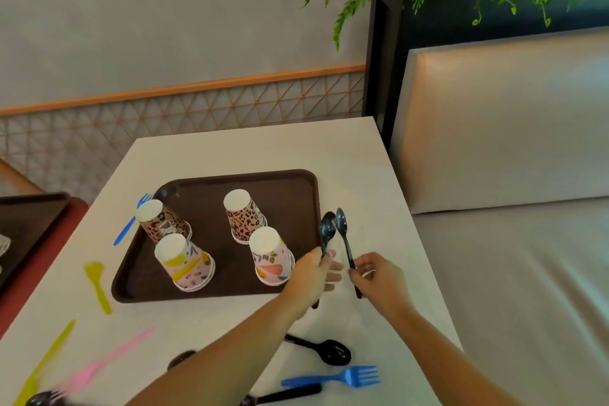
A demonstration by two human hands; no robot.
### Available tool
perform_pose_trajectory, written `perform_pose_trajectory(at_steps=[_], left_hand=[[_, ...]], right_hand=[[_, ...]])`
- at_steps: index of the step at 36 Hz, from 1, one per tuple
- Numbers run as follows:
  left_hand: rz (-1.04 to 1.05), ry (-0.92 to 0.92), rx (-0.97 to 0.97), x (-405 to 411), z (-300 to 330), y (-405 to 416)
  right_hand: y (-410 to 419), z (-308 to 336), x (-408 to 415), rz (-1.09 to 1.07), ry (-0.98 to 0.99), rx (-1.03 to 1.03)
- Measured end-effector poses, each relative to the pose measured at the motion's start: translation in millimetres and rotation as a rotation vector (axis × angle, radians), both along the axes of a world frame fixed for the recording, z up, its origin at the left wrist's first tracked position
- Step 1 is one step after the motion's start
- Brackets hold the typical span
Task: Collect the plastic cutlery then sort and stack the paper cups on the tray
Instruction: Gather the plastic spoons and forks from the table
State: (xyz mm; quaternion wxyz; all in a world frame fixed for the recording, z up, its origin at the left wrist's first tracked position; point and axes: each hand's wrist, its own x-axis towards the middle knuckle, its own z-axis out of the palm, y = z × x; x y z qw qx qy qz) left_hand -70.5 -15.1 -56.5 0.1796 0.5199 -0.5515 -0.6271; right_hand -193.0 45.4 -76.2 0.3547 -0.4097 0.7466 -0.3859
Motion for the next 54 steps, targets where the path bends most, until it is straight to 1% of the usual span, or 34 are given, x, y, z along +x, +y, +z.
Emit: perform_pose_trajectory(at_steps=[2, 7, 10, 12, 14, 17, 19, 21, 22, 24, 26, 28, 30, 33, 35, 38, 40, 44, 47, 52, 54], left_hand=[[0.022, 0.032, -0.005, 0.8, 2.2, 9.8], [0.059, 0.064, -0.109, 6.7, 7.4, 28.5], [0.031, 0.013, -0.266, 13.7, 8.9, 34.8], [0.053, -0.004, -0.329, 20.4, 12.5, 37.0], [0.068, 0.02, -0.339, 28.9, 15.3, 38.1], [0.054, 0.036, -0.342, 45.6, 15.7, 40.6], [0.012, -0.025, -0.371, 59.1, 13.2, 43.7], [-0.074, -0.121, -0.44, 71.8, 11.9, 48.1], [-0.126, -0.182, -0.508, 77.4, 9.9, 50.1], [-0.209, -0.295, -0.637, 86.9, 5.4, 52.0], [-0.252, -0.367, -0.692, 93.4, 1.5, 51.1], [-0.273, -0.394, -0.712, 96.9, 2.4, 51.9], [-0.303, -0.376, -0.653, 98.4, 8.6, 53.6], [-0.407, -0.424, -0.605, 99.5, 20.4, 56.1], [-0.46, -0.471, -0.633, 100.7, 23.0, 57.0], [-0.573, -0.597, -0.769, 104.2, 21.8, 54.1], [-0.609, -0.609, -0.803, 104.3, 21.4, 52.6], [-0.6, -0.56, -0.767, 105.7, 23.1, 51.4], [-0.584, -0.535, -0.691, 109.7, 20.3, 48.6], [-0.489, -0.439, -0.484, 122.2, 16.2, 45.9], [-0.49, -0.422, -0.463, 126.7, 12.8, 42.9]], right_hand=[[6.1, 4.6, 7.2, 0.039, 0.029, -0.015], [17.7, 14.5, 24.5, 0.126, 0.072, -0.073], [24.2, 19.6, 36.1, 0.176, 0.087, -0.104], [28.0, 22.0, 41.6, 0.254, 0.127, -0.096], [31.5, 19.9, 43.2, 0.348, 0.175, -0.018], [37.0, 8.7, 41.3, 0.483, 0.368, 0.151], [41.5, 0.7, 41.7, 0.537, 0.468, 0.237], [45.2, -4.7, 45.1, 0.56, 0.505, 0.287], [46.9, -6.6, 47.8, 0.564, 0.511, 0.302], [48.2, -10.7, 52.6, 0.548, 0.516, 0.307], [48.0, -13.9, 55.7, 0.51, 0.504, 0.3], [47.1, -13.5, 57.0, 0.469, 0.49, 0.289], [44.9, -11.2, 57.2, 0.41, 0.481, 0.261], [44.2, -1.6, 58.4, 0.323, 0.442, 0.147], [44.3, 6.9, 61.0, 0.301, 0.433, 0.059], [44.7, 19.6, 67.4, 0.259, 0.409, -0.02], [45.2, 25.5, 70.9, 0.219, 0.388, -0.056], [50.6, 31.0, 72.4, 0.106, 0.329, -0.105], [60.0, 25.9, 66.6, 0.043, 0.3, -0.036], [84.4, -5.1, 52.6, -0.049, 0.426, 0.236], [93.0, -14.4, 52.7, -0.11, 0.423, 0.317]])
